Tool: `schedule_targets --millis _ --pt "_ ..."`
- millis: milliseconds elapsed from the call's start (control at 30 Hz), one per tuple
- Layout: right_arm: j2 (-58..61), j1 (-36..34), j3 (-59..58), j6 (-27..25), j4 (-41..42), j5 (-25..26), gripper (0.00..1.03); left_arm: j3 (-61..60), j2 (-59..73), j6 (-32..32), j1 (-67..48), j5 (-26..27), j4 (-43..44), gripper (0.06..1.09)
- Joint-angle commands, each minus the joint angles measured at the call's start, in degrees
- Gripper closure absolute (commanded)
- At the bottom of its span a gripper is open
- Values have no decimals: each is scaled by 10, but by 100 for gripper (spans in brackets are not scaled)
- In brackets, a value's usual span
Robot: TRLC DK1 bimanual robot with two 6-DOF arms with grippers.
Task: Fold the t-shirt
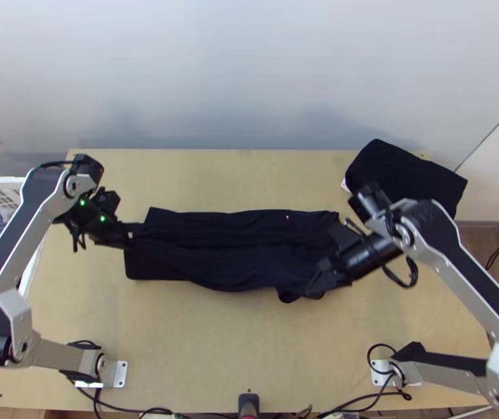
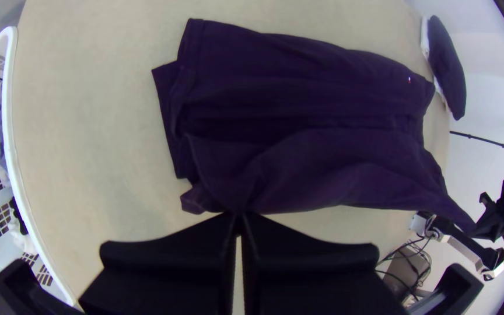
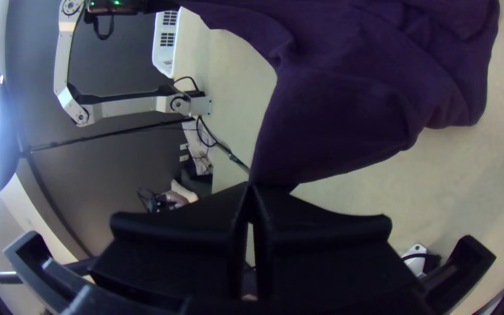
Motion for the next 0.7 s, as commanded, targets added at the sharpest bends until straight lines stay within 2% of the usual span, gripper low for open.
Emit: schedule_targets --millis 0,500,667 --pt "89 -47 106 -20 -36 -35 100 80 67 -22 6 19 1 104" --pt "275 -89 329 -12 -98 -64 100 210 183 -57 26 48 6 104" --pt "327 -103 358 -16 -99 -68 100 243 217 -64 35 52 7 104"
